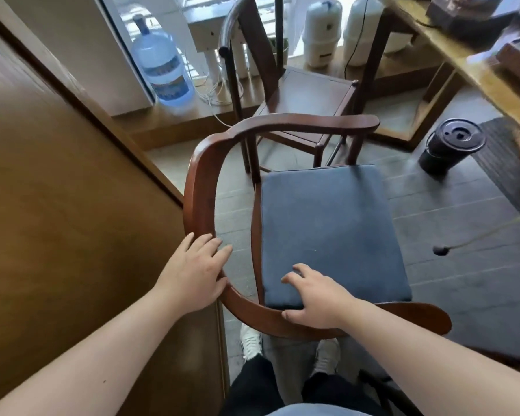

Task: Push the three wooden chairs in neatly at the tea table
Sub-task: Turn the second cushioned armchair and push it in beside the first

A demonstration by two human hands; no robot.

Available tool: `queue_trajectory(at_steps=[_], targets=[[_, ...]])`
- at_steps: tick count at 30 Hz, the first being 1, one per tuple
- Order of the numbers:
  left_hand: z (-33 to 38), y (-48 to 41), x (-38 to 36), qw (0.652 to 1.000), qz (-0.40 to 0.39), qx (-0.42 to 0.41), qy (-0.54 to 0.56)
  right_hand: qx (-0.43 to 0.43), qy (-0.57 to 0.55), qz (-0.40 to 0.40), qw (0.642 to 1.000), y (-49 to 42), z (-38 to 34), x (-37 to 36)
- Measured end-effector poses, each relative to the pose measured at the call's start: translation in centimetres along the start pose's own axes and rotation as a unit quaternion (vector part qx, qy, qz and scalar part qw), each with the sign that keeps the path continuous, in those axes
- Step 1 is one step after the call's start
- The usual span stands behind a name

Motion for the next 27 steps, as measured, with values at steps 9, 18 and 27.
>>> queue_trajectory(at_steps=[9,18,27], targets=[[-5.0,-4.3,-2.0,0.963,-0.122,-0.209,-0.12,-0.077,-0.096,-0.091,0.988,-4.5,-1.7,-3.5],[-5.3,-7.3,-4.8,0.889,-0.241,-0.354,-0.161,-0.14,-0.034,-0.141,0.979,-4.3,1.1,-6.5],[-4.8,-6.6,-5.7,0.854,-0.261,-0.377,-0.245,-0.112,0.002,-0.167,0.98,-4.7,1.4,-6.8]])
Point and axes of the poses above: each hand's wrist, its own y-axis away from the middle knuckle, its own x-axis out of the back of the hand, z = x × y, the point moved 7 cm from there along -y, towards the middle knuckle, and after that the axes turned 3 degrees about -x, right-handed, at the moved point
